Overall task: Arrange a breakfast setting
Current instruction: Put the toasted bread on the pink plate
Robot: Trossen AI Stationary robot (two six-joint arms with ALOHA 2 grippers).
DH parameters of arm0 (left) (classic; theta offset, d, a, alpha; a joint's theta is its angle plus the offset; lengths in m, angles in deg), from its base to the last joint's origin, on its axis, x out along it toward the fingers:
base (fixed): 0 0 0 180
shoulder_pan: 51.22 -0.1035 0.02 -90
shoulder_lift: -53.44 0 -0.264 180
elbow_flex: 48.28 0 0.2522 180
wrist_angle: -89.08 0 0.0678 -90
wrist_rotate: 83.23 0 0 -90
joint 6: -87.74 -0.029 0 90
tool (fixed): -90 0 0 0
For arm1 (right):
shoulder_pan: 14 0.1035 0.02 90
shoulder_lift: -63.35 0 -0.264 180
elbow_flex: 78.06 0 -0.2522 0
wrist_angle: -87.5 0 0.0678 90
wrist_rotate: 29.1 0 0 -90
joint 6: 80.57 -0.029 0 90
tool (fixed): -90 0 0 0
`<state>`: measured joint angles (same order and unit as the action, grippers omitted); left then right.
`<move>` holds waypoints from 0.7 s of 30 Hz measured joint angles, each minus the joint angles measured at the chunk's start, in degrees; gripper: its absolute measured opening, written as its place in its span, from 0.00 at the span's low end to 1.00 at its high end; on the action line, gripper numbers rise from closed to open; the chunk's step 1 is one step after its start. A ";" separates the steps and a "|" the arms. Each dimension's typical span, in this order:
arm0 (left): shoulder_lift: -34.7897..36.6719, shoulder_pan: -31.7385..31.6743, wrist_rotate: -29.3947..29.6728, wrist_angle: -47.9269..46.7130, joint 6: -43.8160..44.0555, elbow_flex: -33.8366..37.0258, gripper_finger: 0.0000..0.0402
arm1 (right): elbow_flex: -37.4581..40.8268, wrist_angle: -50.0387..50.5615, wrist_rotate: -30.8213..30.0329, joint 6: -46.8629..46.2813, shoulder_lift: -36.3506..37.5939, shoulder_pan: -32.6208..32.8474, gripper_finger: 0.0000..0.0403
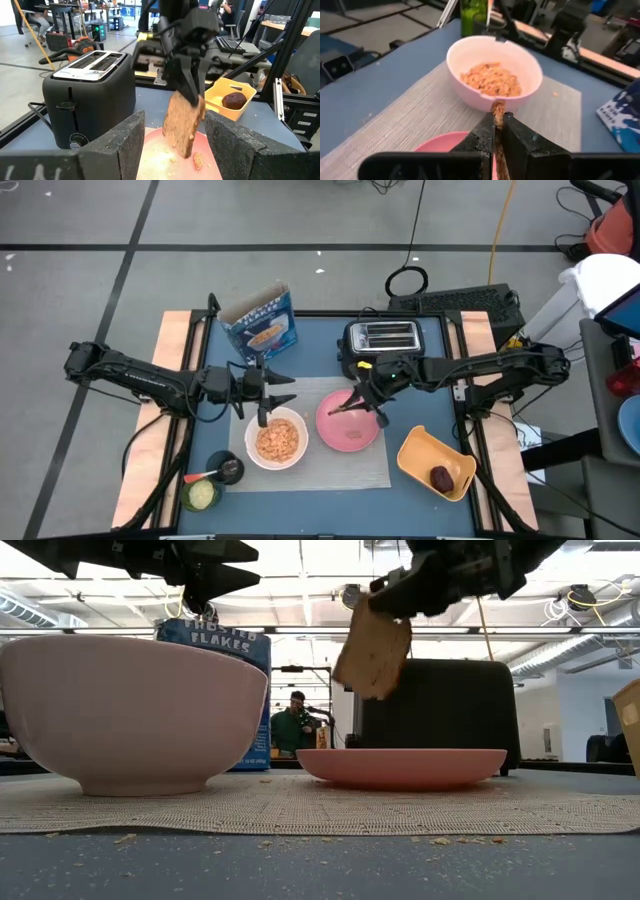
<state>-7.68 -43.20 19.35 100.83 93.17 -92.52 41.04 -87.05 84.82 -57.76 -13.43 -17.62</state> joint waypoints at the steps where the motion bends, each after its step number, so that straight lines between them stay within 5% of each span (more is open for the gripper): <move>1: 0.00 0.01 0.00 0.00 0.00 0.00 0.53 | 0.00 0.00 0.06 0.46 -0.63 0.01 0.05; 21: 0.00 0.00 0.00 -0.42 -0.13 0.00 0.53 | 0.00 5.51 -0.32 6.00 -6.66 -0.02 0.05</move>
<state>-7.68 -43.21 19.35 100.42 93.04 -92.52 41.04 -81.54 84.50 -51.76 -20.09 -17.64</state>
